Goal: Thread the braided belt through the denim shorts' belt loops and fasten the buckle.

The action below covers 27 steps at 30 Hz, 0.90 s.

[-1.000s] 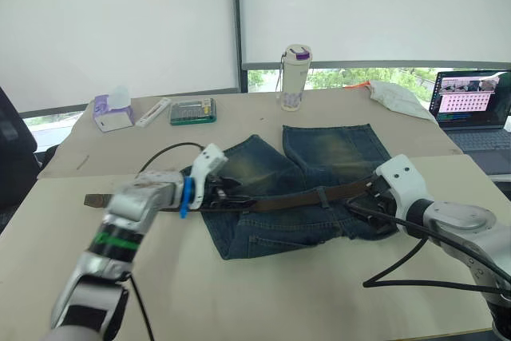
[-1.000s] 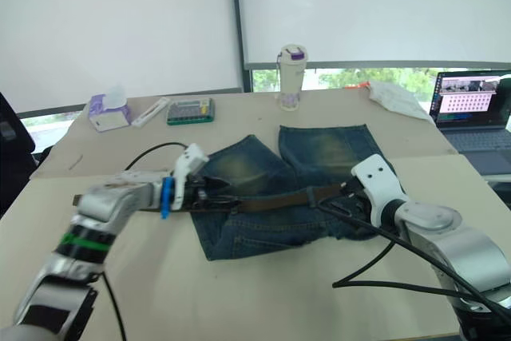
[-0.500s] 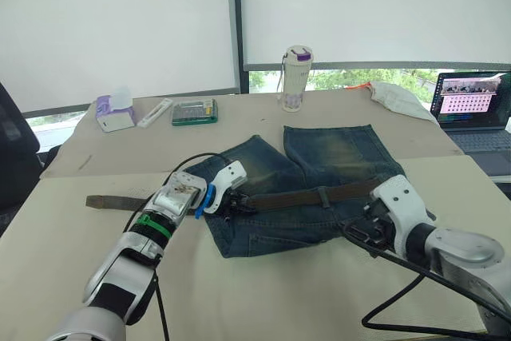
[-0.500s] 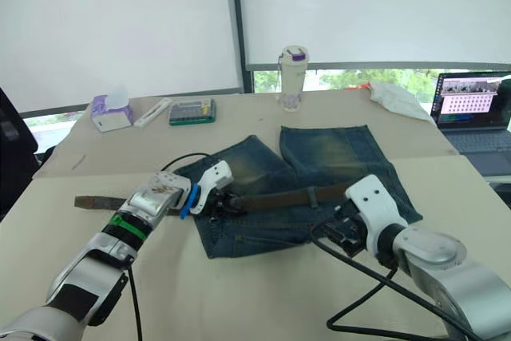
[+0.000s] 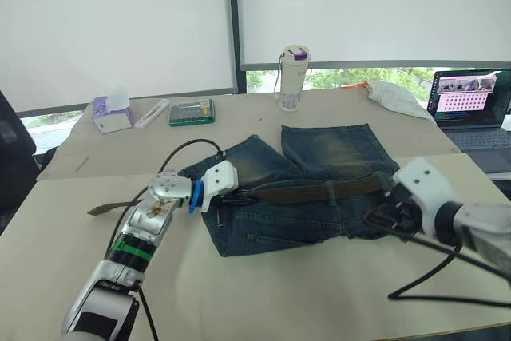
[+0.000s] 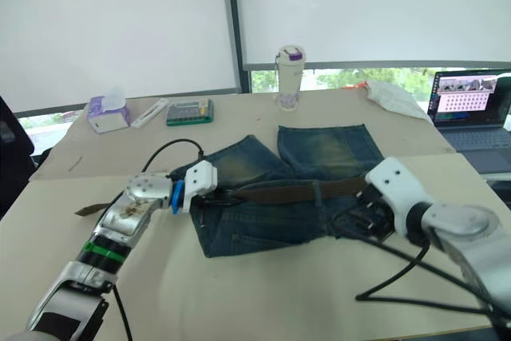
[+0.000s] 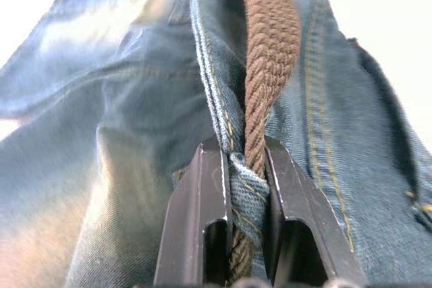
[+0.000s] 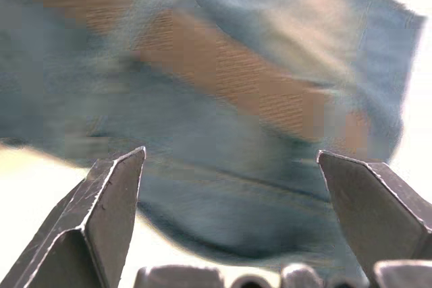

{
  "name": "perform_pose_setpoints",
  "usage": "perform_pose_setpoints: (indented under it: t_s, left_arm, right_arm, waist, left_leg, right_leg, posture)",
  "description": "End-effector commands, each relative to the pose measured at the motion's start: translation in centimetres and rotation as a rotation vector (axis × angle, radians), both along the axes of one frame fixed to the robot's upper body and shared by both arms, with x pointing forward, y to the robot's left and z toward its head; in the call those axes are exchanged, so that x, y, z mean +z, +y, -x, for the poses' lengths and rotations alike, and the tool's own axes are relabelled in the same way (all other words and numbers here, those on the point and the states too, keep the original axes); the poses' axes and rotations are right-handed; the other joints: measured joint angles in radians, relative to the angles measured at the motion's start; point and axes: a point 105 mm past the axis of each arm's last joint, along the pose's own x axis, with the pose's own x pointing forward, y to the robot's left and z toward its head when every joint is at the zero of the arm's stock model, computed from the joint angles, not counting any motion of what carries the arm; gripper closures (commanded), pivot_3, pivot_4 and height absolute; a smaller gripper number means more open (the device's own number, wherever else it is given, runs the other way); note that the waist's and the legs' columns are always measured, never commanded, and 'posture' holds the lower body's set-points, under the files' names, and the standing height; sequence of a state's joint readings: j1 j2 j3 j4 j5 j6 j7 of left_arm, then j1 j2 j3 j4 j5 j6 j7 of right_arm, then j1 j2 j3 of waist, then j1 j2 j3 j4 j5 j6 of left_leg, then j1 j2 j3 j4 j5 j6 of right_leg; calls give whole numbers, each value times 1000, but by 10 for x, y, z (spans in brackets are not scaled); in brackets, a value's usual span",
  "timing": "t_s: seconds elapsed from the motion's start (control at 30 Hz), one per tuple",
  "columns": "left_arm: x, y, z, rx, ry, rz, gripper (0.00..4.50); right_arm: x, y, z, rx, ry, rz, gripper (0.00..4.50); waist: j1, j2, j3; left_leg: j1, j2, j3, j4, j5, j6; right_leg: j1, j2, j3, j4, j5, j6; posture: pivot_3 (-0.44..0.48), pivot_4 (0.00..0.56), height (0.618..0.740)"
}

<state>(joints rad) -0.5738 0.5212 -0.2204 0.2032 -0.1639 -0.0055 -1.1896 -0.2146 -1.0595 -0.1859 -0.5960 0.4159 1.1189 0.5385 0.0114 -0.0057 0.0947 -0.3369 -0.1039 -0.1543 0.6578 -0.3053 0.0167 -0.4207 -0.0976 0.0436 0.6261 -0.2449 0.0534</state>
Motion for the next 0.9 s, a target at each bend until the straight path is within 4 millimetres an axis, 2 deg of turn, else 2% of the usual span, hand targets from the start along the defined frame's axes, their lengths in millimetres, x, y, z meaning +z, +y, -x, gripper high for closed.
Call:
perform_pose_setpoints:
  t_s: [0.03,0.17,0.23,0.37,0.47,0.5,0.53,0.63,0.73,0.8,0.83,0.9]
  left_arm:
    - [16,17,14,-39,-81,-15,4417]
    - [10,27,27,-62,-46,-56,4417]
    - [2,35,34,-63,-27,-90,4417]
    - [-3,38,39,-52,-28,-103,4417]
    - [-5,38,41,-28,-23,-87,4417]
    - [-5,40,41,-17,-21,-86,4417]
    - [-5,41,41,-5,-19,-82,4417]
    - [-6,44,33,47,-28,-74,4417]
    - [-1,47,-1,186,-124,-81,4417]
    - [12,46,-30,284,-207,-57,4417]
    - [24,43,-43,319,-263,-34,4417]
    - [44,37,-60,349,-345,-1,4417]
  right_arm:
    - [1,-5,-18,27,26,105,0]
    - [-2,-1,-35,64,84,155,0]
    - [-14,10,-53,114,154,149,0]
    - [-41,17,-71,180,283,167,0]
    - [-57,13,-78,216,340,220,800]
    - [-58,12,-78,230,347,235,1267]
    - [-58,12,-79,239,341,241,1469]
    - [-45,10,-83,237,272,256,2470]
    - [-22,8,-98,169,122,234,3508]
    - [-12,4,-108,113,33,231,4202]
    - [-6,1,-112,88,-20,224,4440]
    - [2,-2,-113,58,-80,204,4449]
  waist:
    - [-3,1,0]
    - [-10,2,0]
    - [-16,3,0]
    - [-18,3,0]
    - [-15,3,0]
    - [-14,3,0]
    - [-14,3,0]
    - [-14,3,0]
    - [-9,3,0]
    - [-3,2,0]
    - [-2,2,0]
    - [3,2,0]
  left_leg:
    - [0,0,0,0,0,0]
    - [0,1,2,-2,0,0]
    - [0,1,2,-3,0,0]
    - [0,2,2,-4,0,0]
    - [0,1,2,-5,0,0]
    - [0,1,2,-4,0,0]
    - [0,1,2,-4,0,0]
    - [1,1,1,-4,0,0]
    - [1,1,1,-4,1,-1]
    - [0,0,1,-1,1,-2]
    - [0,0,1,0,1,-2]
    - [-1,-1,1,0,1,-2]
  right_leg:
    - [0,0,0,0,0,0]
    - [-2,0,0,0,0,0]
    - [-2,0,0,-1,0,0]
    - [-2,0,0,-1,0,0]
    - [-2,0,0,0,0,0]
    - [-2,-1,-1,0,0,0]
    - [-2,-1,0,0,0,0]
    - [-2,0,-1,-1,0,0]
    - [-2,0,-1,0,0,0]
    - [-3,1,-2,0,1,-1]
    - [-3,2,-2,0,1,-2]
    - [-3,0,-2,2,1,-1]
  posture:
    - [0,150,740]
    - [0,150,740]
    - [0,150,740]
    - [0,150,740]
    - [0,150,740]
    - [0,150,740]
    - [0,150,740]
    - [0,150,740]
    - [0,150,740]
    - [0,150,740]
    - [0,150,740]
    - [0,150,740]
